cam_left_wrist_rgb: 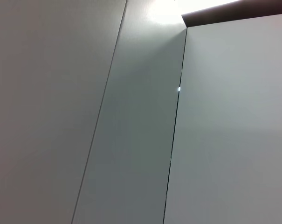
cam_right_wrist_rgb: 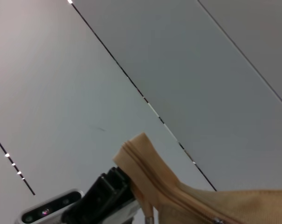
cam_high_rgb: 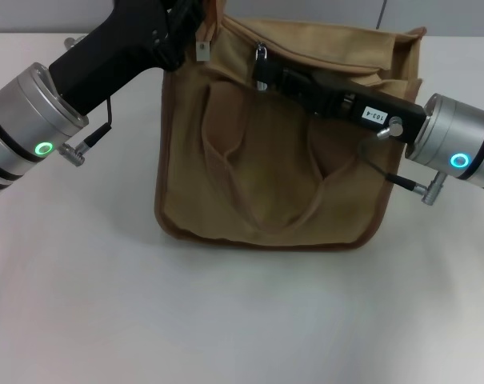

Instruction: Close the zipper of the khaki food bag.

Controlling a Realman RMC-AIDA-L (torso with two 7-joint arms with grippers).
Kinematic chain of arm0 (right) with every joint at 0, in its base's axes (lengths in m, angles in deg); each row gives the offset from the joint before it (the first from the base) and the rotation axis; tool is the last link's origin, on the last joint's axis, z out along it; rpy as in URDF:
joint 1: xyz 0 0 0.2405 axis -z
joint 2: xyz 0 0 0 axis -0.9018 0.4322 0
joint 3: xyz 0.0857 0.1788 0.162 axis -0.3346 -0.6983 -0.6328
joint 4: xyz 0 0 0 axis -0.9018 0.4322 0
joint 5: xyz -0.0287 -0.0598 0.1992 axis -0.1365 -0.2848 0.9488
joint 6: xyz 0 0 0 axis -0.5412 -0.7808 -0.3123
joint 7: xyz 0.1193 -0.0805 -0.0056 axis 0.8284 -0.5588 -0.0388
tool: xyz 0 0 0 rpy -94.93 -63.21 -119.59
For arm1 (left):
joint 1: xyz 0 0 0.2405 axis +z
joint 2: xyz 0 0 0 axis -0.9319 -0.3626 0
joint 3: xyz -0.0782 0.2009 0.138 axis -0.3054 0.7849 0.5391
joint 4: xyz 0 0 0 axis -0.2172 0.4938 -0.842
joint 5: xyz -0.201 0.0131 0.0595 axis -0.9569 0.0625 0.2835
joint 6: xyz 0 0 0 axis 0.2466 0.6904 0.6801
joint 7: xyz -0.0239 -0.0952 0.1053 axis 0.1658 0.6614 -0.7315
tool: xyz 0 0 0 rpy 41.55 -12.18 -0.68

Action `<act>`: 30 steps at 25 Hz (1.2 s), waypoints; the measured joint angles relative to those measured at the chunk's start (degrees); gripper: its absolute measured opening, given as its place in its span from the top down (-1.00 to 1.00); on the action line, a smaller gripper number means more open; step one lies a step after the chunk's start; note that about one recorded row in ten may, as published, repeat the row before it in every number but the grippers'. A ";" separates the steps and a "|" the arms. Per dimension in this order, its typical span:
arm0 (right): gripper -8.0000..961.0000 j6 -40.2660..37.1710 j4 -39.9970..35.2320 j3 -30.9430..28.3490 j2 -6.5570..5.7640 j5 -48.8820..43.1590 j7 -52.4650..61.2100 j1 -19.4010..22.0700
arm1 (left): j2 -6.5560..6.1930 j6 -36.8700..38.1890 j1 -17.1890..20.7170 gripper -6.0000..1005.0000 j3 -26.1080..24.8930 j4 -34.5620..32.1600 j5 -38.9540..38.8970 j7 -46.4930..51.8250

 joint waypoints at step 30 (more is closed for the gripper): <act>0.98 -0.25 -3.87 -5.43 -0.70 1.60 0.69 12.74 | -0.53 -1.83 6.28 0.92 -3.89 -1.41 -1.42 -0.16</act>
